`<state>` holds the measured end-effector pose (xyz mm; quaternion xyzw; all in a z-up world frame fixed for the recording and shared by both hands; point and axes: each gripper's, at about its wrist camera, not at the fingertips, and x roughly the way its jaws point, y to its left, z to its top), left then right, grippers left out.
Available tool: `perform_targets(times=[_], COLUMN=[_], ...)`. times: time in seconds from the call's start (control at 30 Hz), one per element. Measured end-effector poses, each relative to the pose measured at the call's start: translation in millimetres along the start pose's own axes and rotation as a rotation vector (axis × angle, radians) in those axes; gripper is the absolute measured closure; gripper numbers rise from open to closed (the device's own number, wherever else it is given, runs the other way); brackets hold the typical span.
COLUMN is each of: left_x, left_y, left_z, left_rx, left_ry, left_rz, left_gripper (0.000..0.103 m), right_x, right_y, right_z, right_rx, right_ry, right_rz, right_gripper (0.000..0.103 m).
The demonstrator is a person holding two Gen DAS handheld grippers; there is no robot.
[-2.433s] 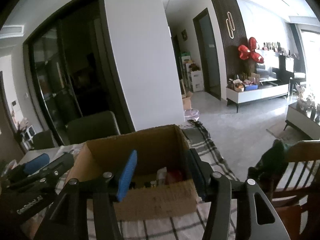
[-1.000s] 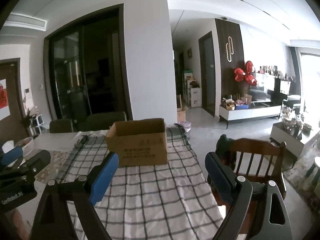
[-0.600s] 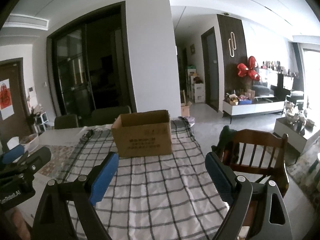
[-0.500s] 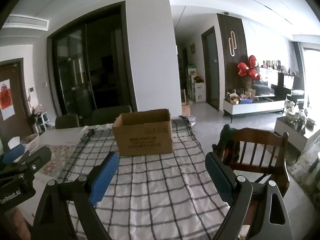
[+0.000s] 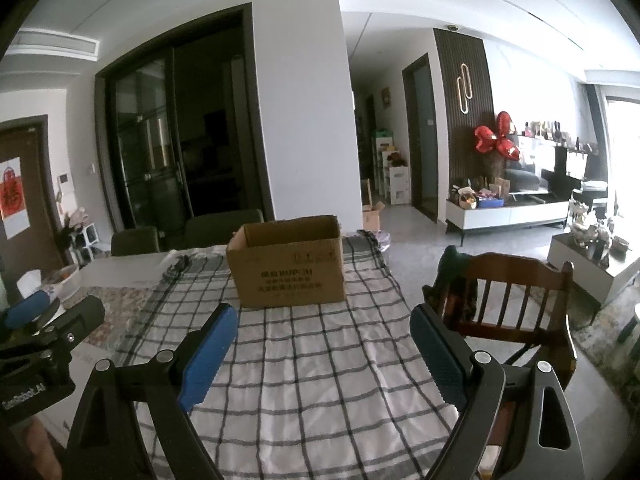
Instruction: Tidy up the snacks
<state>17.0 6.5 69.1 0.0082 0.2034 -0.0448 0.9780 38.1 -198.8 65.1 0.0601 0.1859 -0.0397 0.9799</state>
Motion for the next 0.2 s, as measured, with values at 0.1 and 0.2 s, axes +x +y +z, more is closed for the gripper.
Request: perform_targets(times=[0.1, 0.2], left_x=[0.1, 0.4], left_y=[0.3, -1.4], left_z=[-1.6, -5.2], left_rx=[-0.001, -0.002], left_ry=[0.007, 0.018], left_rz=[-0.004, -0.01], left_gripper=[0.0, 0.0], right_x=[-1.5, -3.0], right_y=[-0.2, -1.0], right_z=[-1.2, -3.1], right_rx=[-0.001, 0.001], right_ry=[0.0, 0.001], right_rz=[-0.003, -0.004], right_gripper=[0.014, 0.014])
